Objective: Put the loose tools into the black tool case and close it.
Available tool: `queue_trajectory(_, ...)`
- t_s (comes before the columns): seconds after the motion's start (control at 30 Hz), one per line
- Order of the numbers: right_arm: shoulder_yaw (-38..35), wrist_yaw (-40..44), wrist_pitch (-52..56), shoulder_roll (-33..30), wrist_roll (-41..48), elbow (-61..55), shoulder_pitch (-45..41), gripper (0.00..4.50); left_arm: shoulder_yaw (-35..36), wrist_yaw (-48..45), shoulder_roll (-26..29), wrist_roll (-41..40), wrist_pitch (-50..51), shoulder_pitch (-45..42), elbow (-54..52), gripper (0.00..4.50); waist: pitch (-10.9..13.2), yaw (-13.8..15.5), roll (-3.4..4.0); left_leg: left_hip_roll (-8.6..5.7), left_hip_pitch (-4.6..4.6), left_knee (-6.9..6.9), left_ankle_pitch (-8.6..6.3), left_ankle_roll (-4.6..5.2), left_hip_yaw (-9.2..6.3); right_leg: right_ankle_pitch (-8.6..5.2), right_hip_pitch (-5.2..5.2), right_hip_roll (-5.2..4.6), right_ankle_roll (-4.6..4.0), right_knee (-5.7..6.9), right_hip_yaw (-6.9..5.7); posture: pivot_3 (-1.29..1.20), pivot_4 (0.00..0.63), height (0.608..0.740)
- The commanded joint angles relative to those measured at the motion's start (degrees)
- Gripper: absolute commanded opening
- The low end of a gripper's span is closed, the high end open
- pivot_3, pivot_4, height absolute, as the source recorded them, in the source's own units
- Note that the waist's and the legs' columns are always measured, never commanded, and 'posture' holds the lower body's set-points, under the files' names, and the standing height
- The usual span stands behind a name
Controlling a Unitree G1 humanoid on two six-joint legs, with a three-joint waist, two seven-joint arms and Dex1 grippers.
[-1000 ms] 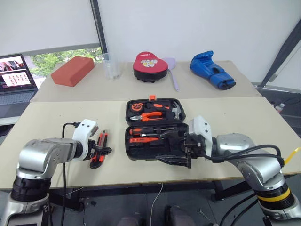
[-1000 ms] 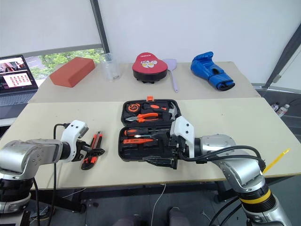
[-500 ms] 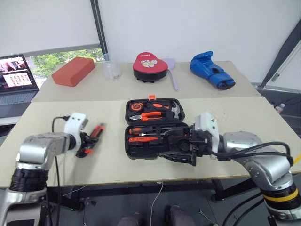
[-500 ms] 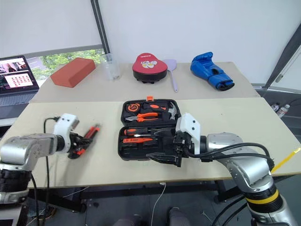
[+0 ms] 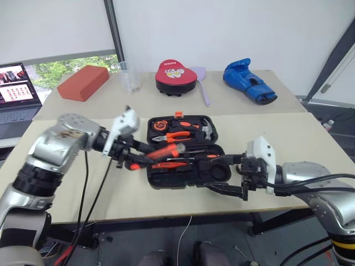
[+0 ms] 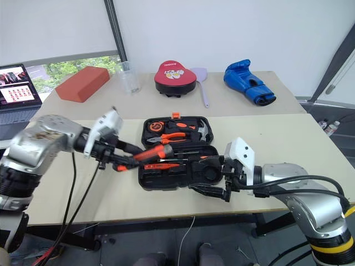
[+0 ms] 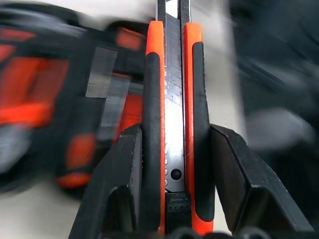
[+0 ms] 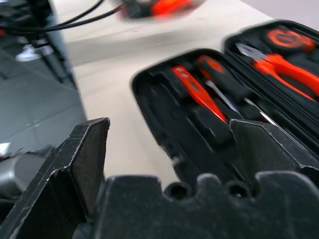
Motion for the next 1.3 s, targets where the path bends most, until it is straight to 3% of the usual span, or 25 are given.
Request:
queue_trajectory(0.03, -4.5, -2.2, 1.1, -0.5, 2.8, -4.8, 2.7, 4.5, -4.0, -0.9, -5.7, 4.4, -4.0, -4.2, 4.8, 1.55, 0.0, 0.2, 0.0, 0.01, -0.01, 0.01, 0.0, 0.01, 0.0, 0.0, 0.01, 0.0, 0.0, 0.0, 0.02, 0.0, 0.15, 0.74)
queue_trajectory(0.3, -6.8, -7.2, 1.9, 0.9, 4.4, -7.0, 5.6, 4.5, -9.3, -2.3, -13.9, 13.0, -10.4, -8.3, 17.1, 1.55, 0.0, 0.2, -0.02, 0.01, -0.08, 0.06, 0.08, 0.33, 0.0, 0.01, -0.05, 0.04, 0.03, 0.0, 0.05, 0.0, 0.15, 0.74)
queue_trajectory(0.5, -6.8, -9.8, 1.5, 1.2, 4.4, -7.6, 6.5, 4.5, -8.6, -1.6, -19.3, 13.8, -4.8, -10.6, 22.6, 1.55, 0.0, 0.2, -0.02, 0.01, -0.14, 0.1, 0.09, 0.47, 0.0, 0.01, -0.06, 0.03, 0.05, -0.01, 0.06, 0.0, 0.15, 0.74)
queue_trajectory(0.9, -6.1, -11.1, 0.9, 1.5, 4.5, -6.5, 5.7, 4.5, -10.0, -5.5, -18.4, 15.0, -0.6, -8.7, 18.6, 1.55, 0.0, 0.1, -0.02, 0.02, -0.14, 0.1, 0.18, 0.66, 0.0, 0.0, -0.08, 0.05, 0.06, 0.02, 0.07, 0.0, 0.15, 0.74)
queue_trajectory(0.97, -5.7, -11.2, 0.8, 1.6, 4.3, -6.2, 5.4, 4.5, -10.1, -5.8, -18.0, 15.0, -0.5, -8.1, 17.1, 2.54, 0.0, 0.1, -0.02, 0.02, -0.14, 0.1, 0.18, 0.66, 0.0, 0.0, -0.08, 0.05, 0.06, 0.02, 0.07, 0.0, 0.15, 0.74)
queue_trajectory(1.03, -5.4, -11.1, 0.7, 1.8, 4.1, -5.9, 5.0, 4.5, -9.0, -4.7, -18.5, 15.2, -1.8, -8.0, 17.6, 3.0, 0.0, 0.1, -0.02, 0.02, -0.14, 0.1, 0.18, 0.66, 0.0, 0.0, -0.08, 0.05, 0.06, 0.02, 0.08, 0.0, 0.15, 0.74)
queue_trajectory(1.13, -4.9, -11.1, 0.7, 1.9, 3.8, -5.9, 4.9, 4.5, -5.6, -2.3, -20.1, 13.7, -1.1, -9.4, 19.5, 4.21, 0.0, 0.2, -0.02, 0.01, -0.14, 0.12, 0.18, 0.66, 0.0, 0.0, -0.08, 0.05, 0.06, 0.02, 0.07, 0.0, 0.15, 0.74)
queue_trajectory(1.3, -4.9, -10.9, 0.5, 1.9, 3.8, -5.9, 5.1, 4.5, -2.5, -1.8, -20.1, 12.9, -3.0, -9.8, 19.9, 4.36, 0.0, 0.1, -0.02, 0.01, -0.15, 0.11, 0.18, 0.66, 0.0, 0.0, -0.11, 0.05, 0.06, 0.02, 0.07, 0.0, 0.15, 0.74)
